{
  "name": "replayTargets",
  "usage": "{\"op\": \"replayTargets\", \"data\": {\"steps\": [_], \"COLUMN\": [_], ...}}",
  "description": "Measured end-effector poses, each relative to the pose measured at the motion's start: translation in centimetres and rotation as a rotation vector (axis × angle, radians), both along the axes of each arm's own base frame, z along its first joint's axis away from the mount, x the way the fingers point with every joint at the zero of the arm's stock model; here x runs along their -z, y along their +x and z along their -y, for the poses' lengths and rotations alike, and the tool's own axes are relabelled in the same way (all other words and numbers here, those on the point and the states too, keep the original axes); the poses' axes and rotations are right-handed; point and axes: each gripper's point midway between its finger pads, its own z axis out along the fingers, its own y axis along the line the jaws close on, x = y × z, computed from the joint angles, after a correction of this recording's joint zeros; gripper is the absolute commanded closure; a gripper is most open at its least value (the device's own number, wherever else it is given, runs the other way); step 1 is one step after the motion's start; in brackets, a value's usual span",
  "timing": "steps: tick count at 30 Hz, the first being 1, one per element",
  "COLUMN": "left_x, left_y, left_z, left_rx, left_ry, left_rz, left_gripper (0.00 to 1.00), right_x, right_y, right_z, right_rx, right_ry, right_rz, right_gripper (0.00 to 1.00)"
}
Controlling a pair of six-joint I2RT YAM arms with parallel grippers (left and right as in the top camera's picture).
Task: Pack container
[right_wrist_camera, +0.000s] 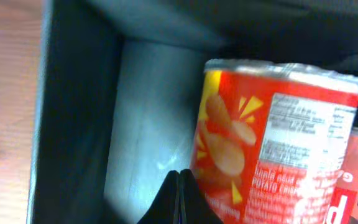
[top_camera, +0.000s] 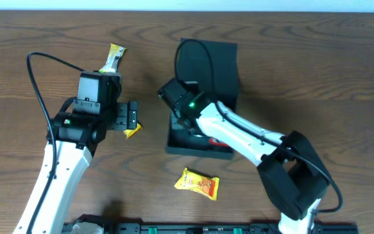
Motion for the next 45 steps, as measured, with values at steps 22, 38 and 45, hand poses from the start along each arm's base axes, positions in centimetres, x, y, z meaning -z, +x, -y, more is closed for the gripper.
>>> {"op": "replayTargets", "data": {"steps": [22,38,45], "left_x": [0.0,0.0,0.0], "left_y": [0.0,0.0,-0.1], "left_z": [0.0,0.3,0.3], "left_rx": [0.0,0.01,0.01], "left_ry": [-0.001,-0.016,-0.017], "left_rz": [0.002,-0.002,-0.003], "left_gripper": [0.04,0.04,0.05], "right_x": [-11.0,-5.4,-3.8], "right_y": [-0.3,-6.7,-8.3], "right_z": [5.7,11.3,12.2], "right_rx": [0.026,0.19,0.216], "right_ry": [0.052,-0.101,-0.134], "right_rz": [-0.045,-0.342,-0.395], "right_gripper": [0.98,0.98,0.98]}}
